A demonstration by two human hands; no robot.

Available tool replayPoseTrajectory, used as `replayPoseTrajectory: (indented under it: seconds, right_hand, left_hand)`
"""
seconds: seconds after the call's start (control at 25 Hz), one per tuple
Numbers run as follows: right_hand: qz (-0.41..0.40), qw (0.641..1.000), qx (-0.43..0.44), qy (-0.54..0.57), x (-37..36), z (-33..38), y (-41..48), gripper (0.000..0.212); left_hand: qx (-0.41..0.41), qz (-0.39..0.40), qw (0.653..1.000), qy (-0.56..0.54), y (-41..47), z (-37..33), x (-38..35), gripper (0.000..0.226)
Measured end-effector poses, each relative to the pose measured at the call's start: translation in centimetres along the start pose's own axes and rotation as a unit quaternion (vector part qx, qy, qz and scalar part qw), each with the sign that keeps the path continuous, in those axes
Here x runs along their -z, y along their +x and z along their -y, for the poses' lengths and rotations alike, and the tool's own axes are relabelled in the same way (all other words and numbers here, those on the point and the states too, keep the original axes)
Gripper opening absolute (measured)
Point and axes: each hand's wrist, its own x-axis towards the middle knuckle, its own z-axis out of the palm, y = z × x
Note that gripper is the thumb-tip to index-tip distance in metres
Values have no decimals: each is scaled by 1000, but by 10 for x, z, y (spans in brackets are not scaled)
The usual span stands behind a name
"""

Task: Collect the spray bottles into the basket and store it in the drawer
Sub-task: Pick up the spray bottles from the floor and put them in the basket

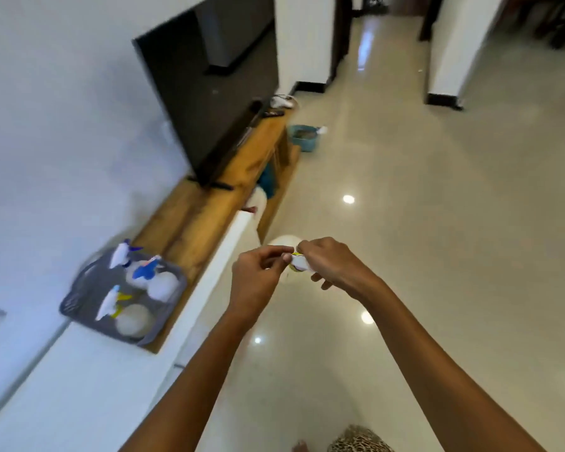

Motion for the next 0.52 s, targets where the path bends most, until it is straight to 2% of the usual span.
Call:
replayPoseTrajectory:
  seconds: [0.16,0.32,0.52]
  right_hand:
    - [72,978,149,-130,-66,71,32,52]
    - [88,924,284,-240,-142,136,76,33]
    - [148,880,373,-254,-224,203,148,32]
  left_hand:
    - [93,-155,980,-80,13,32,92,13]
    - [149,-303,934,-118,25,64,169,16]
    - [180,-392,892,-135,55,102,262,6]
